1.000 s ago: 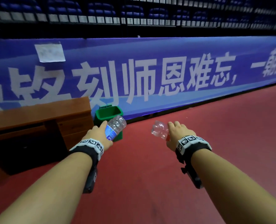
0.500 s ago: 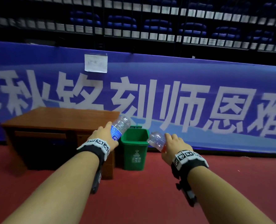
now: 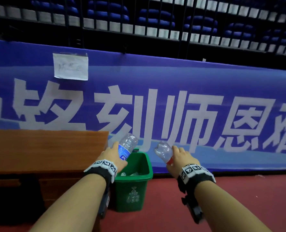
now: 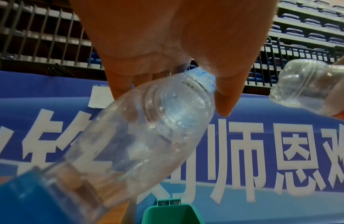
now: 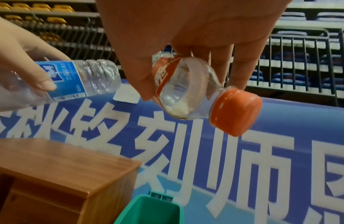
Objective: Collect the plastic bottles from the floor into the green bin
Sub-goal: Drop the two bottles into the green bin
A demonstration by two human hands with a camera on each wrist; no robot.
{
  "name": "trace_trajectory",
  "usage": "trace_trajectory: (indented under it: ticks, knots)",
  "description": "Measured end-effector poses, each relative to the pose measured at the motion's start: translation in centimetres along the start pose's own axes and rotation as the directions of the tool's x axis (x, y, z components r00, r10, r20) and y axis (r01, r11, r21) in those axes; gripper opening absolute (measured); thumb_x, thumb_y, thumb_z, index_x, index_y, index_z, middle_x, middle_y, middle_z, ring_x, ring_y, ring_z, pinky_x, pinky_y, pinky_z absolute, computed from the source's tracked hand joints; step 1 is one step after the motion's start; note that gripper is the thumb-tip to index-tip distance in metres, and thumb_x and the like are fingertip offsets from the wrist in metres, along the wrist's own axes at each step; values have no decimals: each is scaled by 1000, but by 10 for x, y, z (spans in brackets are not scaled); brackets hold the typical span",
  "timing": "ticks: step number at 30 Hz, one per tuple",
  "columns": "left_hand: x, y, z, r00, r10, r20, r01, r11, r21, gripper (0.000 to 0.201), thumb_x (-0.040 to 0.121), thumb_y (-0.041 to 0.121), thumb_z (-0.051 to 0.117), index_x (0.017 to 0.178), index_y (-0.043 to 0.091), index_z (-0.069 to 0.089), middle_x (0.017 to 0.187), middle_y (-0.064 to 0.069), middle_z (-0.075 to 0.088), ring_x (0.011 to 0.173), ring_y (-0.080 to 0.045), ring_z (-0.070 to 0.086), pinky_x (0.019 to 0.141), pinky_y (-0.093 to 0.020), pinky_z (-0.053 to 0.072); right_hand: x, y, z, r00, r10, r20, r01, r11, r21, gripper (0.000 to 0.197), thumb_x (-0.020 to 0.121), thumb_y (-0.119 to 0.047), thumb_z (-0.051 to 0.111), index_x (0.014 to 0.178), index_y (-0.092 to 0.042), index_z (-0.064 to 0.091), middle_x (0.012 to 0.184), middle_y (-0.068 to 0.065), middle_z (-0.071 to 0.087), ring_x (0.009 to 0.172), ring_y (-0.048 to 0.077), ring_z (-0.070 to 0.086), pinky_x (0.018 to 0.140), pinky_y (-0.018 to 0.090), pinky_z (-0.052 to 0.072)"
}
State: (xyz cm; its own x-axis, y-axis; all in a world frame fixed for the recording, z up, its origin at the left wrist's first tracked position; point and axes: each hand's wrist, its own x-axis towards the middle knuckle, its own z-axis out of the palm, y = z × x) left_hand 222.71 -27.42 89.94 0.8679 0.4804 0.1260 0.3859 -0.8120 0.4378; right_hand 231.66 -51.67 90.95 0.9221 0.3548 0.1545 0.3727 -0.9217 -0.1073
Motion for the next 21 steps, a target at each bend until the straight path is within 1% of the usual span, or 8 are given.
trace_trajectory:
  ticks: [2,4,7,9,12,15,19,21]
  knots:
    - [38,-5,15,1000,-1,20,1,1000,11,71,77,39,75,132,28,31,98,-1,53,82,-18,60,70,-32,52,39,-2,21,999,-4,46,4,1000,-18,57,90,-37,58,140,-23,33,134,1,48,121,24,49,89,41,49]
    - [80,-11,28,1000,0,20,0,1000,19,75,77,39,75,135,27,30,104,-3,54,87,-21,61,76,-35,54,83,-6,40,998,-24,66,25,1000,-12,58,89,-37,58,139,-23,32,133,1,47,122,25,48,89,41,49]
    - [148,-19,40,999,-32,10,32,997,69,91,78,41,72,149,25,18,123,-9,52,107,-27,58,88,-36,50,155,-13,61,995,-58,79,58,998,6,55,88,-36,58,137,-22,34,133,2,48,121,26,49,89,41,49]
    - [199,-20,42,999,-50,-21,52,994,97,95,77,43,71,151,24,15,130,-11,49,115,-30,55,95,-37,48,208,-17,72,993,-97,72,97,995,9,57,88,-36,57,138,-22,33,135,2,47,122,26,49,89,41,49]
    - [275,-20,40,995,-65,-69,73,989,128,97,74,45,71,152,25,17,128,-11,52,115,-30,56,96,-38,48,294,-26,81,986,-159,47,159,987,2,61,89,-37,58,141,-21,30,136,2,45,124,25,48,91,41,49]
    - [343,-22,36,989,-131,-71,140,980,139,102,72,50,71,154,28,14,126,-8,51,115,-27,55,95,-35,48,369,-41,87,977,-201,70,198,979,42,64,89,-36,60,142,-21,28,138,2,45,124,24,47,94,42,49]
    - [413,-27,50,984,-159,-85,165,983,78,102,72,52,71,153,29,15,124,-5,53,111,-23,57,92,-30,48,443,-56,104,967,-237,92,231,970,69,66,90,-35,59,146,-22,25,140,1,45,124,25,48,96,43,49]
    - [435,-31,62,987,-151,-51,153,988,36,99,71,52,73,151,28,20,119,-1,56,103,-19,58,86,-25,46,465,-62,116,958,-253,136,249,968,41,67,91,-34,59,147,-22,23,141,4,44,125,27,48,95,44,49]
